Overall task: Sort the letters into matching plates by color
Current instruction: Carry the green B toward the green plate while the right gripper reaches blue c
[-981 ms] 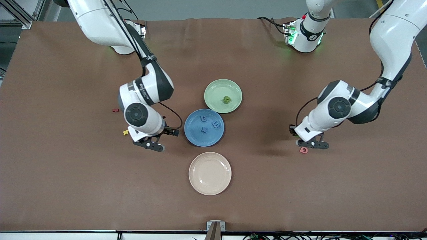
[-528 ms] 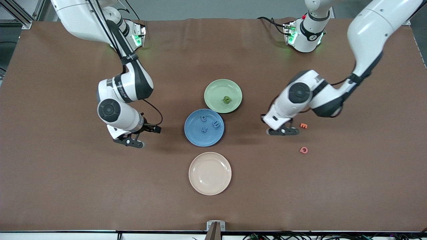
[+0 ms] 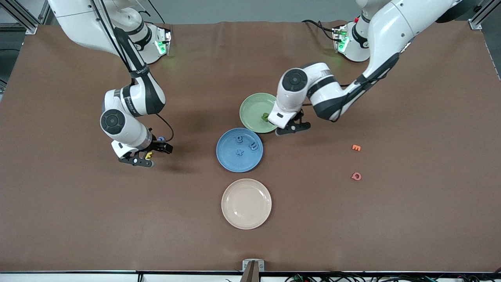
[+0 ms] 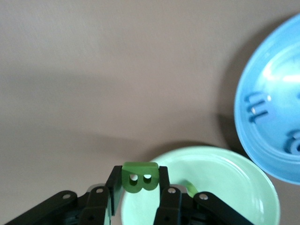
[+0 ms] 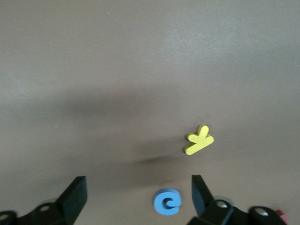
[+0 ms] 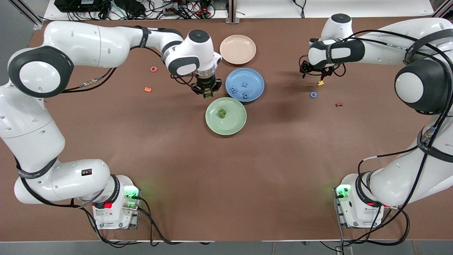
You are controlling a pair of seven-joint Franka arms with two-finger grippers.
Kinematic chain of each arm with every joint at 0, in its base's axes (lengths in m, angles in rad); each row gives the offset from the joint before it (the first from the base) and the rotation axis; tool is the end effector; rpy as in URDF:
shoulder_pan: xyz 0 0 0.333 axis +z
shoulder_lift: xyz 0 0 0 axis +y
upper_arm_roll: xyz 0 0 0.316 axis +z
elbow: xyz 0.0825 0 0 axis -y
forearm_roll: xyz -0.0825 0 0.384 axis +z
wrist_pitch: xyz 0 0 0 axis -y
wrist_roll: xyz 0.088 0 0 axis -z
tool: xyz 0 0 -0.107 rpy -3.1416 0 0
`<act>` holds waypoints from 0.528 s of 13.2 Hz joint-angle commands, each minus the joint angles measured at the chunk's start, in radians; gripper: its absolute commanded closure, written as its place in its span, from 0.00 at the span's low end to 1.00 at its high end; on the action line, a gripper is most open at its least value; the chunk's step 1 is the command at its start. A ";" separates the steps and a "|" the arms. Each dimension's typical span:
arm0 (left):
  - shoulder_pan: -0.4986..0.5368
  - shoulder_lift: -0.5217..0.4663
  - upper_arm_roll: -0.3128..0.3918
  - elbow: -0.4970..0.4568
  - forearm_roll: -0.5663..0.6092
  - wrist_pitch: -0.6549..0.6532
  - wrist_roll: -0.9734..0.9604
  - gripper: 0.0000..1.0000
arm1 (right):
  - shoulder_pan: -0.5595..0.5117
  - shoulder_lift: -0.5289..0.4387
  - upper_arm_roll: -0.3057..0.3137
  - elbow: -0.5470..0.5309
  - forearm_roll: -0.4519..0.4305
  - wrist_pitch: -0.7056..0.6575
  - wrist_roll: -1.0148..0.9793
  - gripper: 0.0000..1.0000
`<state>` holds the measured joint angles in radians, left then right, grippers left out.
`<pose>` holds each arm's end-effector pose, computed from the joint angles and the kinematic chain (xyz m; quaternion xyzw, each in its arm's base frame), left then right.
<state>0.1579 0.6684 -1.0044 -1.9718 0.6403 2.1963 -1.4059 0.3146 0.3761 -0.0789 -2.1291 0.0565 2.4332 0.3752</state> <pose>0.4307 -0.4161 0.2575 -0.9928 -0.1137 0.0362 0.0080 0.5518 0.1327 0.2244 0.9954 -0.0894 -0.0344 0.0077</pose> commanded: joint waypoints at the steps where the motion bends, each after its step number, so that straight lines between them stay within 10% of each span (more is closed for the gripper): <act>1: -0.044 0.020 0.004 0.008 -0.005 0.002 -0.109 0.99 | -0.038 -0.056 0.016 -0.092 -0.017 0.044 -0.013 0.33; 7: -0.184 0.031 0.110 0.013 0.001 0.080 -0.245 0.99 | -0.040 -0.066 0.019 -0.207 -0.015 0.158 -0.009 0.40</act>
<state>0.0187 0.6939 -0.9353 -1.9708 0.6403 2.2482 -1.6169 0.2923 0.3582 -0.0758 -2.2830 0.0564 2.5764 0.3670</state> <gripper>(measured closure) 0.648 0.401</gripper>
